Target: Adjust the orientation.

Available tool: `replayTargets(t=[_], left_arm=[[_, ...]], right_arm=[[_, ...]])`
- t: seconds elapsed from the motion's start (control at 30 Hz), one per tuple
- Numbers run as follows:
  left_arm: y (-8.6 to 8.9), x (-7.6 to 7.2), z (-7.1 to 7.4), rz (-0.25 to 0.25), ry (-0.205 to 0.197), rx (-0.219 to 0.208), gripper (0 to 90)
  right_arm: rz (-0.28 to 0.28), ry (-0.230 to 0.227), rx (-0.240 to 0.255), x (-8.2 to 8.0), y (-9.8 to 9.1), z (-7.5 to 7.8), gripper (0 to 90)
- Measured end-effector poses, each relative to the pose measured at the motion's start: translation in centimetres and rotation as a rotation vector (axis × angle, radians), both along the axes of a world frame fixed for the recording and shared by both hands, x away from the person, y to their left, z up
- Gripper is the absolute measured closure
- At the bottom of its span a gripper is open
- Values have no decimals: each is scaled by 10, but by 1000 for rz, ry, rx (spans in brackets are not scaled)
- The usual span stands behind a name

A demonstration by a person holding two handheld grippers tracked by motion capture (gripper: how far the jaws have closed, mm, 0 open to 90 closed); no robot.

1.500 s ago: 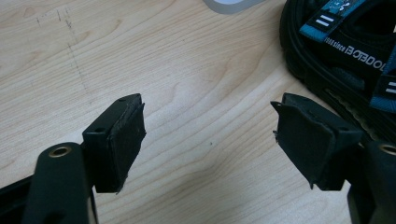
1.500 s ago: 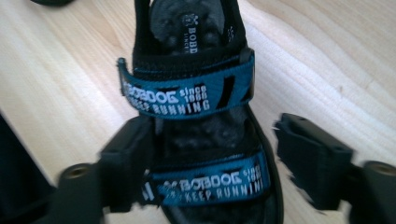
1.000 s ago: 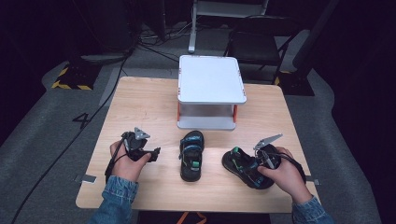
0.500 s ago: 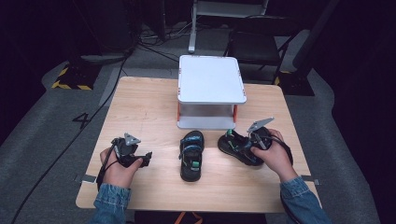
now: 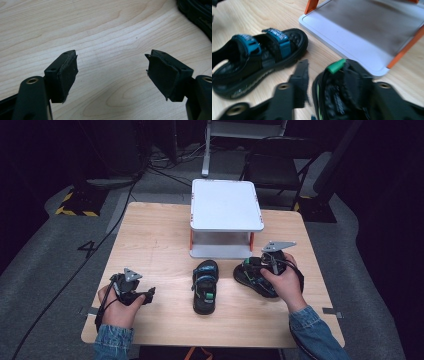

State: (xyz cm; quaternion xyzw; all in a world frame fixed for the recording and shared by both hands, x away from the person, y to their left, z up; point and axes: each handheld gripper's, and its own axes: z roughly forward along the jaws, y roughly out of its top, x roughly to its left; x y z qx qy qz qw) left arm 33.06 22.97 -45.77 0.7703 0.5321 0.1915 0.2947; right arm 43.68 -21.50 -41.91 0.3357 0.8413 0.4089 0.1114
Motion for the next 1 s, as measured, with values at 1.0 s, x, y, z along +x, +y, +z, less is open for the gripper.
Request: replayTargets(t=[1.0], left_arm=[[-53, 60, 11, -160, -31, -27, 243]], right_arm=[[167, 258, -315, -105, -50, 30, 876]])
